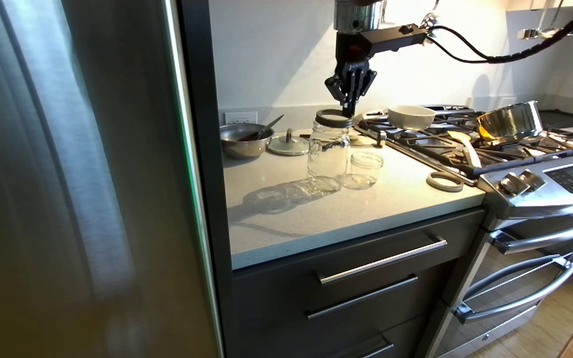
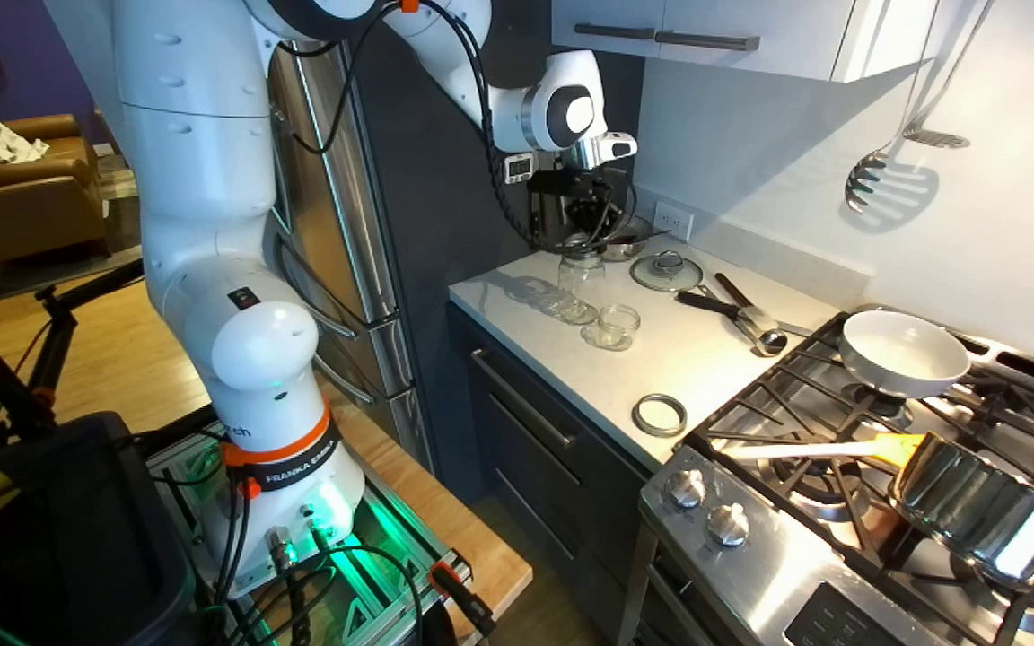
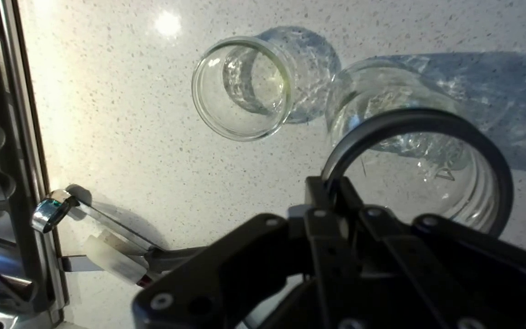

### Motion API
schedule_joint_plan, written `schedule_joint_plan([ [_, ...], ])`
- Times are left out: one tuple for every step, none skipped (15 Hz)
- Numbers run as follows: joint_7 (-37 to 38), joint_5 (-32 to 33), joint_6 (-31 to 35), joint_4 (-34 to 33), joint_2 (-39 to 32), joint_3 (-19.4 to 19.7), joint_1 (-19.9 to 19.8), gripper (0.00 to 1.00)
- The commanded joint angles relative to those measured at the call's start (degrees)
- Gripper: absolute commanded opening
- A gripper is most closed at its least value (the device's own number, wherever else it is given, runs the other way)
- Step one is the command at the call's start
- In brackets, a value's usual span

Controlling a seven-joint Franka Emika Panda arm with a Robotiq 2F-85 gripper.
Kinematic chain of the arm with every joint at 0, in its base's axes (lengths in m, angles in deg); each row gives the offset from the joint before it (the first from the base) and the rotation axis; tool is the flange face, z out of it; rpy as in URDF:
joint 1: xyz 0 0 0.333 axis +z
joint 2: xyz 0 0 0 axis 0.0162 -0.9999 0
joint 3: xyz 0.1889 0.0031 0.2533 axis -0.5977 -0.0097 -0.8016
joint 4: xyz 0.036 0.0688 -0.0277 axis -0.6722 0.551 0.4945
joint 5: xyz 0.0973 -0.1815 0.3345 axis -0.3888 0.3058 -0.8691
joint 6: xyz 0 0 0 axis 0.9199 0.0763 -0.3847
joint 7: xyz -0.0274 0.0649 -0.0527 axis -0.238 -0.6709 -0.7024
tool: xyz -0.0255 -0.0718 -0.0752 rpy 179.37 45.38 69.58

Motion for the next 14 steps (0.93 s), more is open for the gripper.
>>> schedule_joint_plan([
  [-1.6,-1.7,-1.9,-1.7,-1.3,-0.1,0.3,0.02],
  [-1.6,-1.8,-2.0,-1.8,-1.4,-0.2,0.3,0.02],
  [-1.6,-1.7,-2.0,-2.0,-1.5,-0.2,0.4,0.02],
  [-1.6,-1.7,-2.0,-2.1,-1.7,-0.2,0.4,0.02],
  [-1.6,-1.7,-2.1,-2.2,-1.8,-0.2,0.5,0.02],
  [-1.6,-1.6,-2.2,-2.3,-1.8,-0.1,0.5,0.02],
  [-1.7,-1.6,-2.2,-2.4,-1.9,-0.1,0.5,0.02],
  [-1.7,-1.6,-2.3,-2.5,-2.0,-0.1,0.5,0.02],
  [-1.6,-1.5,-2.3,-2.6,-2.1,-0.1,0.6,0.02],
  [-1.7,-1.6,-2.4,-2.6,-2.2,-0.1,0.6,0.02],
  [-1.8,-1.6,-2.4,-2.6,-2.2,-0.1,0.6,0.02],
  [-1.9,-1.6,-2.6,-2.6,-2.3,-0.1,0.5,0.02],
  [-2.0,-1.7,-2.7,-2.6,-2.4,-0.1,0.5,0.02],
  [-1.9,-1.7,-2.8,-2.6,-2.5,-0.1,0.5,0.02],
])
